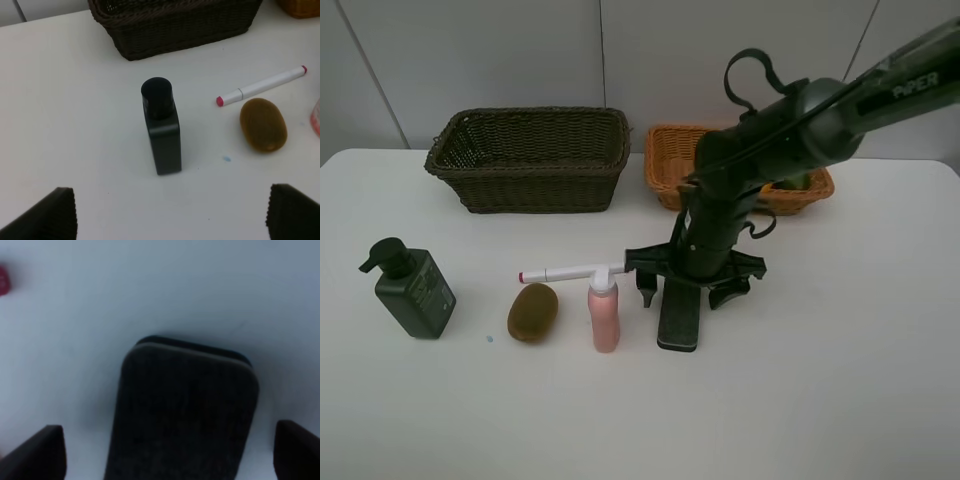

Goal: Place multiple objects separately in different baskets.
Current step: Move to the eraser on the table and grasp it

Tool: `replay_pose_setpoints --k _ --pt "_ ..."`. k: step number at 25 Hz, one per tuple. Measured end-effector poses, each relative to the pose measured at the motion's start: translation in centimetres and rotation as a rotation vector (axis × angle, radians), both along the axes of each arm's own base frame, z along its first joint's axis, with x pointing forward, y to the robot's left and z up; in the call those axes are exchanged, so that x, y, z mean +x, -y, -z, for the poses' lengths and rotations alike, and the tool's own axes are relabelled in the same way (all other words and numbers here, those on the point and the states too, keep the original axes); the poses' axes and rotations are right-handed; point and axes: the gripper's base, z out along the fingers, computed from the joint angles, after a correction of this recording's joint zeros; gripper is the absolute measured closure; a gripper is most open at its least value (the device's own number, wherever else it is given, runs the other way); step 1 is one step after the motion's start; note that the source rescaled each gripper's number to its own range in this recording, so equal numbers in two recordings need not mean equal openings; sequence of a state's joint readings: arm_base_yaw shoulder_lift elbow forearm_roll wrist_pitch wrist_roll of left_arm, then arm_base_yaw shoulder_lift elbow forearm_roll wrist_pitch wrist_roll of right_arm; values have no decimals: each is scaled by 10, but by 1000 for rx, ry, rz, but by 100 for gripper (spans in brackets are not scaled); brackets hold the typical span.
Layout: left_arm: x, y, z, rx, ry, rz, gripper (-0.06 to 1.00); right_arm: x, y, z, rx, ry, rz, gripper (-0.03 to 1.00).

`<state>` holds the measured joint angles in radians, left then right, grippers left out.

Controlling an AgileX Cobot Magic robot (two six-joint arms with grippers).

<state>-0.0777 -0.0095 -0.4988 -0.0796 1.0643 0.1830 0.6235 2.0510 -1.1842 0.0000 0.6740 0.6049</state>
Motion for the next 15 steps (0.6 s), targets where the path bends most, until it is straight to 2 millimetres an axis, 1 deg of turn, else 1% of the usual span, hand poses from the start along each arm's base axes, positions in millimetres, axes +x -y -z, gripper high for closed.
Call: replay_pose_setpoints --k 15 --pt "0 0 0 0 0 0 -6 0 0 1 -1 -1 2 -3"
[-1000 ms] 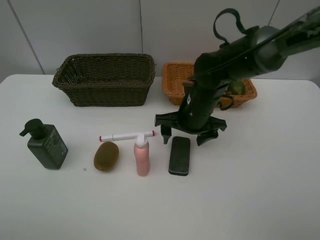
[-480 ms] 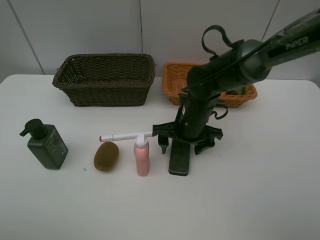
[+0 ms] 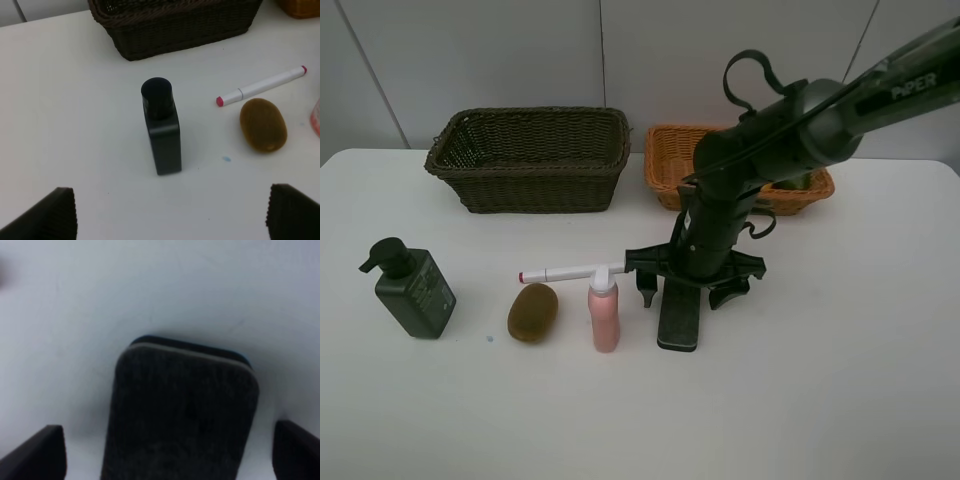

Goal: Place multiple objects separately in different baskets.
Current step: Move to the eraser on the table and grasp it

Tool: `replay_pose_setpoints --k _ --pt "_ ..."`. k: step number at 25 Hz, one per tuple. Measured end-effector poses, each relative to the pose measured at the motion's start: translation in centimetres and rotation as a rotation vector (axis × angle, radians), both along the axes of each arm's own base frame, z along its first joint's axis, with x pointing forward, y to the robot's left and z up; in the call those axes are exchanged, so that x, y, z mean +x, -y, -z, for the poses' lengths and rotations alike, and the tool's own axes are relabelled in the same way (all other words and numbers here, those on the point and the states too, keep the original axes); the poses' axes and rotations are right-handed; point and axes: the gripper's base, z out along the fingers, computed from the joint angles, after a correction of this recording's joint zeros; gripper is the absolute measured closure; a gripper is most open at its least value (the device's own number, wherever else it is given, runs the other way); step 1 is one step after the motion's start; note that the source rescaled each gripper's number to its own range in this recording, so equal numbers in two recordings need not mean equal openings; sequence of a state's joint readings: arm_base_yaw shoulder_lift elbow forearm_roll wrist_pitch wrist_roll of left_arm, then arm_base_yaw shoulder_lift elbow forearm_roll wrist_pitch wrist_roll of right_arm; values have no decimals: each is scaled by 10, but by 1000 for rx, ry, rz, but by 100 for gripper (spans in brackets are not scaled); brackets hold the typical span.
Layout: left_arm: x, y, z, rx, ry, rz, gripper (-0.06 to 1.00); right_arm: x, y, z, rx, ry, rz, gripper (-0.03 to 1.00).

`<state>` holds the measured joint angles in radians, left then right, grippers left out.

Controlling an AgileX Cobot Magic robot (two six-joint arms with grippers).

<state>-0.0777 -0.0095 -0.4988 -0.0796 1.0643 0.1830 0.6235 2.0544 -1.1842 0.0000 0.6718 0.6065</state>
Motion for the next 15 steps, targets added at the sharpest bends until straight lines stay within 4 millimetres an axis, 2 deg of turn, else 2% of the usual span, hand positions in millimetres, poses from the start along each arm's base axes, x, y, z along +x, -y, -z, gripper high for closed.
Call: replay_pose_setpoints --k 15 --pt "0 0 0 0 0 0 -6 2 4 1 -46 25 -45 -3"
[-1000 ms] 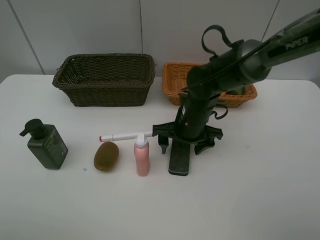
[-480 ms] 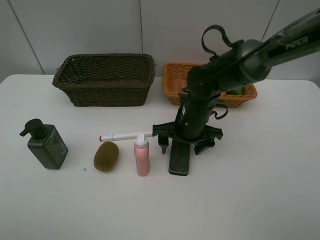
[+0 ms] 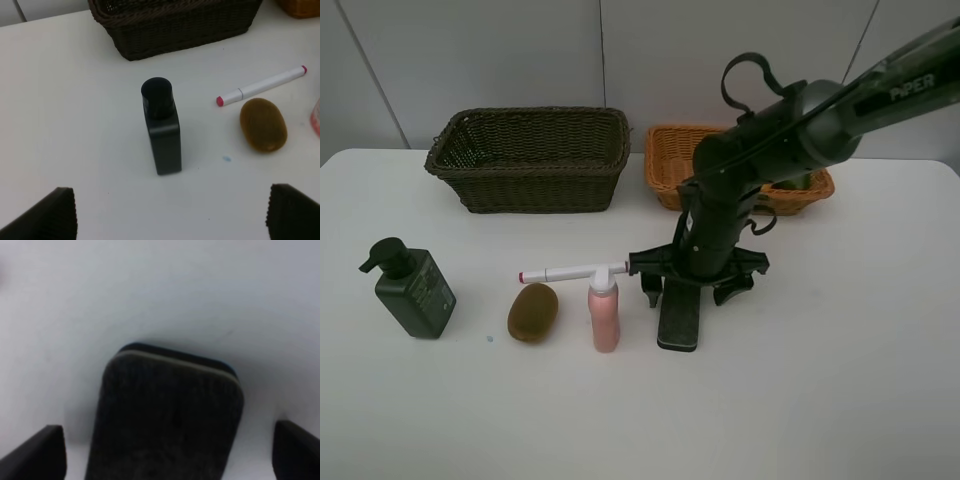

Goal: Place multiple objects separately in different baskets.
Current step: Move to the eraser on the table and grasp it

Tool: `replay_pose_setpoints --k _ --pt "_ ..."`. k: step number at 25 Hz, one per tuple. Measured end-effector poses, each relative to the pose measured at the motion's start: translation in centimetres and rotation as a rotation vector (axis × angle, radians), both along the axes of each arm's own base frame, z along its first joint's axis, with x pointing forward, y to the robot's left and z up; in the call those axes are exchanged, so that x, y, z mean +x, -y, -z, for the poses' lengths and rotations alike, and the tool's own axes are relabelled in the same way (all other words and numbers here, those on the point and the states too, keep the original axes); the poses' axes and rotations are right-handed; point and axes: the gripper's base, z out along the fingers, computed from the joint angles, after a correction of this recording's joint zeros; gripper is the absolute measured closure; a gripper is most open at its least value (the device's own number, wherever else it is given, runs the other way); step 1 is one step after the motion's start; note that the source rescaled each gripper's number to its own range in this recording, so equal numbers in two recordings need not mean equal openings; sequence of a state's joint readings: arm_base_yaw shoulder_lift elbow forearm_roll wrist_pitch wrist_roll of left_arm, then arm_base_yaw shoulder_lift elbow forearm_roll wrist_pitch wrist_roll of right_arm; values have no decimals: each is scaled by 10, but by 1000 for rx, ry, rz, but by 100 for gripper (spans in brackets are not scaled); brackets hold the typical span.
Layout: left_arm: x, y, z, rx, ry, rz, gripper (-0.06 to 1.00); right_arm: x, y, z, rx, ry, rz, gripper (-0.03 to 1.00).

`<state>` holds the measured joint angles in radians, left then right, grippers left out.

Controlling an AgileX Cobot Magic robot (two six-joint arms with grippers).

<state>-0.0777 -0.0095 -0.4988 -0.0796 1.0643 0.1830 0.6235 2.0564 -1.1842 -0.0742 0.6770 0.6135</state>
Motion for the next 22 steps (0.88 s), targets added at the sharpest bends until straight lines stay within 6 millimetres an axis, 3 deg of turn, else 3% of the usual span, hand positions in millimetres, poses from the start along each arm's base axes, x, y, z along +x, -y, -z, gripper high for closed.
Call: replay_pose_setpoints --k 9,12,13,15,17,18,22 --pt "0 0 0 0 0 0 -6 -1 5 3 -59 -11 -20 -3" --pt "0 0 0 0 0 0 -6 -1 7 3 -80 -15 -9 11" --pt "0 0 0 0 0 0 -6 -1 7 3 -80 -15 -9 11" --pt "0 0 0 0 0 0 -6 -1 8 3 -89 -18 -1 40" --pt "0 0 0 0 0 0 -6 -1 7 3 -86 -20 8 85" --pt "0 0 0 0 0 0 -6 -1 7 3 -85 -21 9 97" --pt "0 0 0 0 0 0 -6 -1 7 3 -84 -22 11 96"
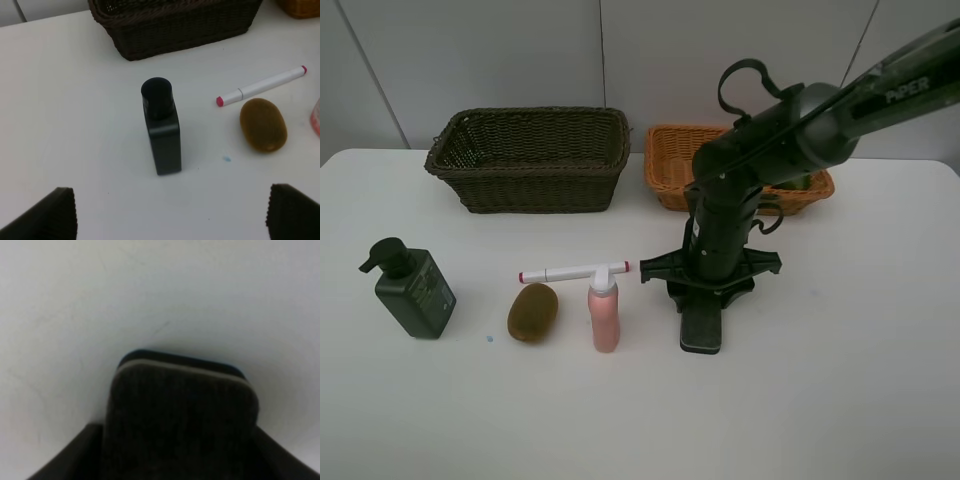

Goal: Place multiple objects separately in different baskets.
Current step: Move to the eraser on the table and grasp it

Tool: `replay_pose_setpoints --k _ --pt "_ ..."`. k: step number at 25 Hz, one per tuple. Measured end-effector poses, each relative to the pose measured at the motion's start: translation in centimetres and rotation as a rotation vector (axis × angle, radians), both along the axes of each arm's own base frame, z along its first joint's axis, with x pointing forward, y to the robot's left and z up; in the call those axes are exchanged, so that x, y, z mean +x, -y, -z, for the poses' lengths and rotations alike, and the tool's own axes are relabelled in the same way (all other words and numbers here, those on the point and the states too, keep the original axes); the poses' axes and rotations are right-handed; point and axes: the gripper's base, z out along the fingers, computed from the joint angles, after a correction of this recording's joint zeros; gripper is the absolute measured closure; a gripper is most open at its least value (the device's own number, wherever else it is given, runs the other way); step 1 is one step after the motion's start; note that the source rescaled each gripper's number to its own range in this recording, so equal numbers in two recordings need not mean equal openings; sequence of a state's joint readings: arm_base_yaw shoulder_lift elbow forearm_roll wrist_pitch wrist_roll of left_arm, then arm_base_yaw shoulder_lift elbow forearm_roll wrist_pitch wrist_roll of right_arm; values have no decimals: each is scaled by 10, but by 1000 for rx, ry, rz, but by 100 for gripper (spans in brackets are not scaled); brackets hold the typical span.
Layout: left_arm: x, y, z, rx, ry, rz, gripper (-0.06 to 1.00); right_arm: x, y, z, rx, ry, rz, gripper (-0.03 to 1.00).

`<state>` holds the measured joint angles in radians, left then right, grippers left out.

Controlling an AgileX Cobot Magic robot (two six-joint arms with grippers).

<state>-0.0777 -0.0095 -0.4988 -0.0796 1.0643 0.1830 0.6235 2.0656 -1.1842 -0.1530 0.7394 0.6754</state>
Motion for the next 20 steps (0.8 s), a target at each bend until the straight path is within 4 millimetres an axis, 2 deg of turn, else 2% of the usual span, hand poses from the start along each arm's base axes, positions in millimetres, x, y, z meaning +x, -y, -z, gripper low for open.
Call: replay_pose_setpoints --k 14,20 --pt "0 0 0 0 0 0 -6 0 0 0 0 3 1 96" --pt "0 0 0 0 0 0 -6 1 -1 -8 19 28 0 96"
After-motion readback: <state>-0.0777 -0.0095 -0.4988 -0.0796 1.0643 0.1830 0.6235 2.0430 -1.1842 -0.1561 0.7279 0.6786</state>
